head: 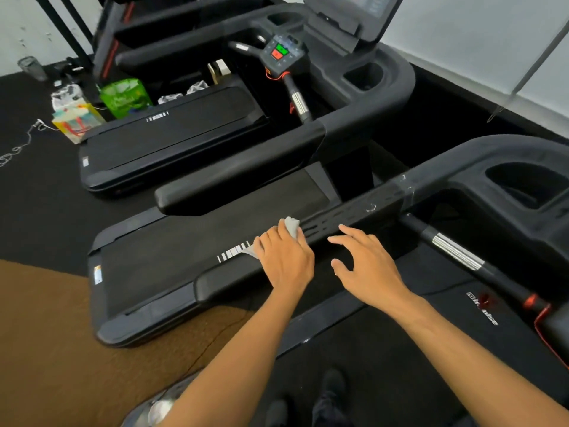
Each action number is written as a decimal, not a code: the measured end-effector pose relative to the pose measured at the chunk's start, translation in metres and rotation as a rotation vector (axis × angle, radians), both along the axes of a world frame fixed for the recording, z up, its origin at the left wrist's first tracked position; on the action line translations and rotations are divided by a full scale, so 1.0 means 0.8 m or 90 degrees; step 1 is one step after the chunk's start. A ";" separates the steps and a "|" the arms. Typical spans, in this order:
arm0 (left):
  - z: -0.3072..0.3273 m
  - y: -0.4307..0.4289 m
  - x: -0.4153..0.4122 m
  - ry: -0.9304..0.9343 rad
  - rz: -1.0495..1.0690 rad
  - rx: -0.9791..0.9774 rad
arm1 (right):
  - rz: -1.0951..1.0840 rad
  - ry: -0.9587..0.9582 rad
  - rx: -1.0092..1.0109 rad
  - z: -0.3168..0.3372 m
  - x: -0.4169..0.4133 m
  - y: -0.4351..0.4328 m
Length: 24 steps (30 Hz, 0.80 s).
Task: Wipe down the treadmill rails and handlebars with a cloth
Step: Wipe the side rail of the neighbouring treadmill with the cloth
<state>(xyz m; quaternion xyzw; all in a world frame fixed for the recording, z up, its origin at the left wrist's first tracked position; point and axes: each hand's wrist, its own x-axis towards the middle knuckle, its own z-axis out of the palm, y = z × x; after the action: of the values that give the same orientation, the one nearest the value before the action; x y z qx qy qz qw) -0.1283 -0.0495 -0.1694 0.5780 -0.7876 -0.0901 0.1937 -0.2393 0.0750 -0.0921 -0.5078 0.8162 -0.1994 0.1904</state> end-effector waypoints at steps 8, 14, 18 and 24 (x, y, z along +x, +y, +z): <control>0.025 0.007 -0.054 0.052 -0.013 0.066 | 0.018 0.025 -0.056 0.002 -0.040 -0.010; 0.019 -0.006 -0.040 -0.099 -0.065 0.011 | 0.007 0.031 -0.114 0.008 -0.042 -0.020; 0.005 -0.012 0.003 -0.099 -0.123 -0.024 | 0.019 0.036 -0.107 0.003 -0.032 -0.026; 0.007 -0.032 0.134 -0.098 -0.034 -0.007 | 0.017 0.030 -0.114 0.002 -0.011 -0.037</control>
<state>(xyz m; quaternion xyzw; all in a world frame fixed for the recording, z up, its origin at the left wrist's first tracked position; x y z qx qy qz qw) -0.0213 -0.0752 -0.1637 0.5609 -0.8158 -0.0460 0.1330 -0.2478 0.0453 -0.0902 -0.5382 0.7926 -0.2569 0.1274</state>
